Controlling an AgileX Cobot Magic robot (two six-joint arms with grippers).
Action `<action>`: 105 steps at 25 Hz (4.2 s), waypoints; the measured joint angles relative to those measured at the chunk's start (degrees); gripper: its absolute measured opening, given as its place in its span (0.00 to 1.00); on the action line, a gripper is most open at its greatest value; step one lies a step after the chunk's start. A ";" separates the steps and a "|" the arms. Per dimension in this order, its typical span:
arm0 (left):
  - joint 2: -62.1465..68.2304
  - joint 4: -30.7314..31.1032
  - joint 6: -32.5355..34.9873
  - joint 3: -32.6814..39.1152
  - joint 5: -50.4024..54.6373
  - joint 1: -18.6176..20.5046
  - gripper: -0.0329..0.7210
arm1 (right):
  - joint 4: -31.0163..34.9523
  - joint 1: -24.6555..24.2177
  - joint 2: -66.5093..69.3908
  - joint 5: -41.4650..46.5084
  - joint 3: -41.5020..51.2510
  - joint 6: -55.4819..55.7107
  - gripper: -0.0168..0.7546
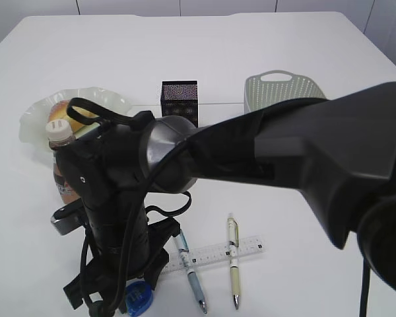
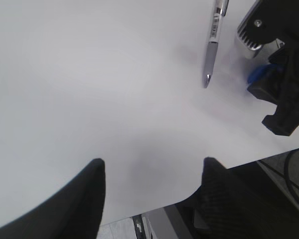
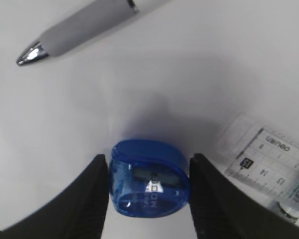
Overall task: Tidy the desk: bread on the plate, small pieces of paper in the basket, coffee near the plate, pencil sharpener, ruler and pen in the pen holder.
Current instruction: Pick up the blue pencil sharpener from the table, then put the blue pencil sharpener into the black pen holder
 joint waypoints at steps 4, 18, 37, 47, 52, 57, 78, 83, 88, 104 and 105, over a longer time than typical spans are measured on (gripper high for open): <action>0.00 -0.14 0.00 0.00 0.00 0.00 0.64 | 0.00 0.00 0.00 0.00 0.00 0.00 0.47; 0.00 -0.27 0.00 0.00 0.00 0.00 0.64 | -3.63 0.10 0.00 3.50 -11.43 -0.33 0.36; 0.00 -0.27 0.00 0.00 -0.08 0.00 0.64 | -2.83 0.10 2.72 4.04 -9.59 -3.05 0.67; 0.00 -0.27 0.00 0.00 -0.47 0.00 0.64 | -0.98 0.10 4.06 4.04 -9.59 -4.12 0.67; 0.00 -0.27 0.09 0.00 -0.54 0.00 0.65 | -0.85 0.10 4.06 3.92 -7.69 -4.27 0.67; 0.00 -0.27 0.09 0.00 -0.67 0.00 0.64 | -0.76 0.10 4.06 3.92 -5.90 -4.27 0.67; 0.00 -0.27 0.09 0.00 -1.55 0.00 0.64 | 0.90 0.10 3.55 3.92 -5.84 -5.16 0.51; 0.00 -0.27 0.09 0.00 -1.60 0.00 0.64 | 0.90 -0.20 0.34 3.92 -6.49 -5.52 0.51; 0.00 -0.27 0.09 0.00 -1.60 0.00 0.64 | 0.90 -2.30 -1.95 3.92 -8.89 -5.82 0.50; 0.00 0.40 0.09 0.00 -1.68 0.00 0.64 | 2.58 -23.83 -7.28 4.61 -14.54 -6.84 0.50; 0.00 0.66 0.09 0.00 -1.68 0.00 0.64 | 2.88 -24.72 -7.28 4.61 -15.34 -6.87 0.50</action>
